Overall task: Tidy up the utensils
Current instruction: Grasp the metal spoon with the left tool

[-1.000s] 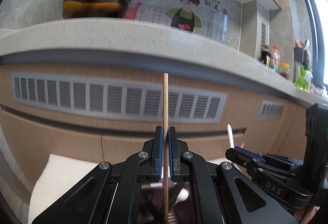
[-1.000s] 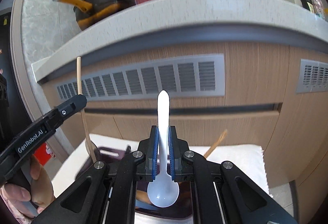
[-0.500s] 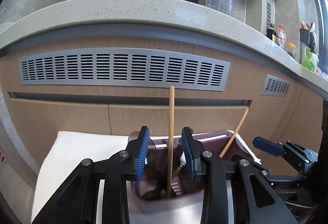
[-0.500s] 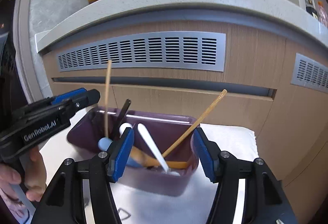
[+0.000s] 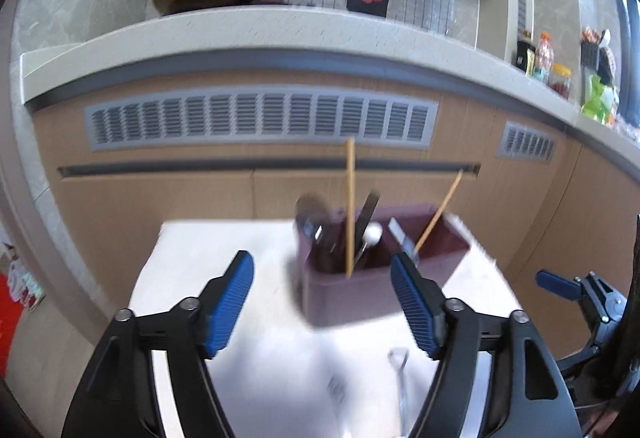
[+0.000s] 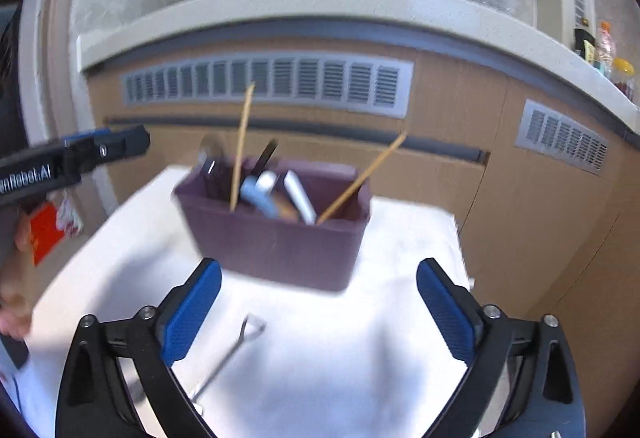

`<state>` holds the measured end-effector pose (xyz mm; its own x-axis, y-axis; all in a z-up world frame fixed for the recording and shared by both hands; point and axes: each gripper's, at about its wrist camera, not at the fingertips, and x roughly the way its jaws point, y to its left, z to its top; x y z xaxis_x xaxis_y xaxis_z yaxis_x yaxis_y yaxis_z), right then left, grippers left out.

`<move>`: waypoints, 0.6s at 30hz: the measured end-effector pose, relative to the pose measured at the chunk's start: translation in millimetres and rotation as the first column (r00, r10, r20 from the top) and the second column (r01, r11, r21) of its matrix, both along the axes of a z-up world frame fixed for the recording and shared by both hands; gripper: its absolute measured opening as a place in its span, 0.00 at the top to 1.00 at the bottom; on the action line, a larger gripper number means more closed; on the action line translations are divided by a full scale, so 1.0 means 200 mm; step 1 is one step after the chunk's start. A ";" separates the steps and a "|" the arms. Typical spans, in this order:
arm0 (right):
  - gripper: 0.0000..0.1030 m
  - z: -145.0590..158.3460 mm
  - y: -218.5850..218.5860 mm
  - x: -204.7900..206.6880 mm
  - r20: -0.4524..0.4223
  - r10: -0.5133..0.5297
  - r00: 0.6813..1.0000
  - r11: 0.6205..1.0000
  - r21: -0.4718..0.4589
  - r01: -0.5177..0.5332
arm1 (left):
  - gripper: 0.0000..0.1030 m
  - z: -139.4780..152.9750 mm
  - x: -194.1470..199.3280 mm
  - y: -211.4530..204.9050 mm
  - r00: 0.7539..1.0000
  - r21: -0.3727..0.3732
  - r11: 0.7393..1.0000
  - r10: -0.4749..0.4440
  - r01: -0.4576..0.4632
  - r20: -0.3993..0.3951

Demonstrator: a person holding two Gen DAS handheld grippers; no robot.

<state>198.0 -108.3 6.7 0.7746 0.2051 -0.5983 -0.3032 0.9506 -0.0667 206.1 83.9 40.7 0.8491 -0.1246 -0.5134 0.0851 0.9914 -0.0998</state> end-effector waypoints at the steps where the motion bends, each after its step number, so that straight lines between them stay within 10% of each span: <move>1: 0.03 -0.03 0.01 -0.02 -0.026 0.006 1.000 1.000 -0.011 -0.006 | 0.26 -0.02 -0.02 0.02 1.000 0.007 1.000 0.005 -0.005 -0.016; 18: 0.05 -0.45 0.34 -0.27 -0.272 0.137 0.953 0.975 -0.133 -0.178 | 0.25 -0.54 -0.27 0.20 0.927 0.082 0.996 0.054 -0.025 -0.370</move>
<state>143.8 -40.2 -84.1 0.5538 0.2011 -0.8080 -0.4744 0.8737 -0.1076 152.7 124.2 -67.1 0.5988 -0.0439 -0.7997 0.0167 0.9990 -0.0424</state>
